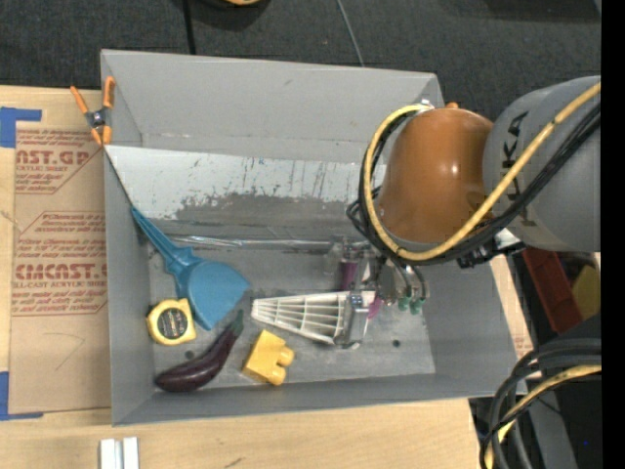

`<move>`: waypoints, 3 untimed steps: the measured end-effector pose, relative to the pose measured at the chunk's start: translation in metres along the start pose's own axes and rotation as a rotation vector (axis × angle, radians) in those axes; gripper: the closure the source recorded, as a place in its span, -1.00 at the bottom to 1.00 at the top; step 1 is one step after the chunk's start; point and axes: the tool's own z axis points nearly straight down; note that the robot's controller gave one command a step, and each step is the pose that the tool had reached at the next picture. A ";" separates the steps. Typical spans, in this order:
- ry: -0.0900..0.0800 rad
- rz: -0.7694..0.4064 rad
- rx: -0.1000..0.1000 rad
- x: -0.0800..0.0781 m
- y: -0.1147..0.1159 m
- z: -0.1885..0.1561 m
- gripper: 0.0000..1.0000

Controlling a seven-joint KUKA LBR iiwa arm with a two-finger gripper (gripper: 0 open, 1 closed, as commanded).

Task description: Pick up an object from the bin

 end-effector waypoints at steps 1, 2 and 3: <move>0.007 0.022 0.003 -0.002 0.003 -0.003 -1.00; 0.006 -0.042 0.001 -0.002 0.007 -0.053 -1.00; -0.016 -0.169 0.001 0.000 -0.015 -0.051 -1.00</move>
Offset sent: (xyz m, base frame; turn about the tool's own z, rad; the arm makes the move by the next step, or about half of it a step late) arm 0.0040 -0.0035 0.1146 -0.1407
